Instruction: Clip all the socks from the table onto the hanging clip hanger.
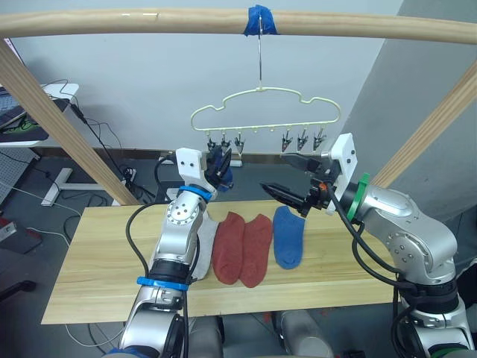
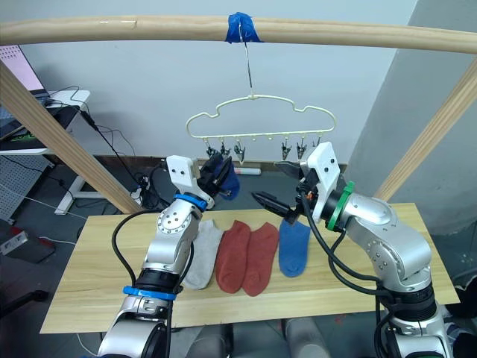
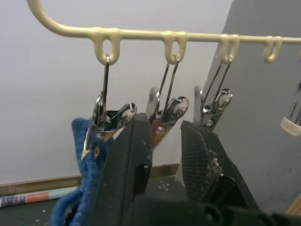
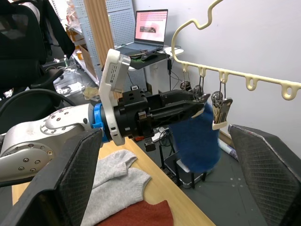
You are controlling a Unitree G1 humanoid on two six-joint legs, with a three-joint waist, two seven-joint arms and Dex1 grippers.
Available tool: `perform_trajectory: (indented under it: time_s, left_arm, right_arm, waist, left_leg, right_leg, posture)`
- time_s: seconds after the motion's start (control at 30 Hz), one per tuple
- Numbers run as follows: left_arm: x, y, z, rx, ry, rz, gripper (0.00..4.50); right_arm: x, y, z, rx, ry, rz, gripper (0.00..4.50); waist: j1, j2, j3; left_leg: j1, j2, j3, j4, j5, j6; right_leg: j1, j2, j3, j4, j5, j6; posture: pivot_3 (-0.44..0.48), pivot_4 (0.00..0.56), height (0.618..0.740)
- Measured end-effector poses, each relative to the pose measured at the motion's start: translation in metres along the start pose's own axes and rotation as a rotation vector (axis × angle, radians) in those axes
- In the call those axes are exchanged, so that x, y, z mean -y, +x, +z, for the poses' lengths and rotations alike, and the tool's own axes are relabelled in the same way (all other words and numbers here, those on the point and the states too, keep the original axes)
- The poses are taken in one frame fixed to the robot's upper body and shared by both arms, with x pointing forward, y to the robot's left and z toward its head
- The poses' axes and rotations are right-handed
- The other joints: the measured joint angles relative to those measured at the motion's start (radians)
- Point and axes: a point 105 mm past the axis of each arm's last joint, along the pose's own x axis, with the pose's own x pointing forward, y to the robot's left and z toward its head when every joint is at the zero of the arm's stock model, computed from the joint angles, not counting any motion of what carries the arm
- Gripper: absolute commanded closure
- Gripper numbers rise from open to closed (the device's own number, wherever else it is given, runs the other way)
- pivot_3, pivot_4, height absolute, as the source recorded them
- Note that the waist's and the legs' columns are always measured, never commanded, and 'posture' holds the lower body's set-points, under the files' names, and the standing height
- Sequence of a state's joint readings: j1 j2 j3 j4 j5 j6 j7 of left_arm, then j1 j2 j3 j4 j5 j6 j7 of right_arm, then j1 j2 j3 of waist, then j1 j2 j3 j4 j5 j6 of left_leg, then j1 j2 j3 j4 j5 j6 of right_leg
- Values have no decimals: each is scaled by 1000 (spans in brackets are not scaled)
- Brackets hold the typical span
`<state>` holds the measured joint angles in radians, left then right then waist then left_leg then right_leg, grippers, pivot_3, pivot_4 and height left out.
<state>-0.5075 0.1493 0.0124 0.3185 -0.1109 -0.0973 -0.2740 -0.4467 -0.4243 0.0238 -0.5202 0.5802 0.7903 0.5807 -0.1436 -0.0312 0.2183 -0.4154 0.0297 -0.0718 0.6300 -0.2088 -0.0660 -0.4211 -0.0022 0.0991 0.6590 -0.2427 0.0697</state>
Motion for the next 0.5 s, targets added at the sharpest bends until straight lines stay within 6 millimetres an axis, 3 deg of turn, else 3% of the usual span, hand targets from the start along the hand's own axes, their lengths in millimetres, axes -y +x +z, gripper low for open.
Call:
perform_trajectory:
  time_s: [0.5]
  left_arm:
    - [-6, 12, 10, 40, 12, 15, 3220]
  right_arm:
    - [0, 0, 0, 0, -1, -2, 0]
  waist:
    - [-1, 0, 0]
  left_leg:
    - [0, 0, 0, 0, 0, 0]
  right_leg:
    - [0, 0, 0, 0, 0, 0]
  posture:
    - [-214, 186, 740]
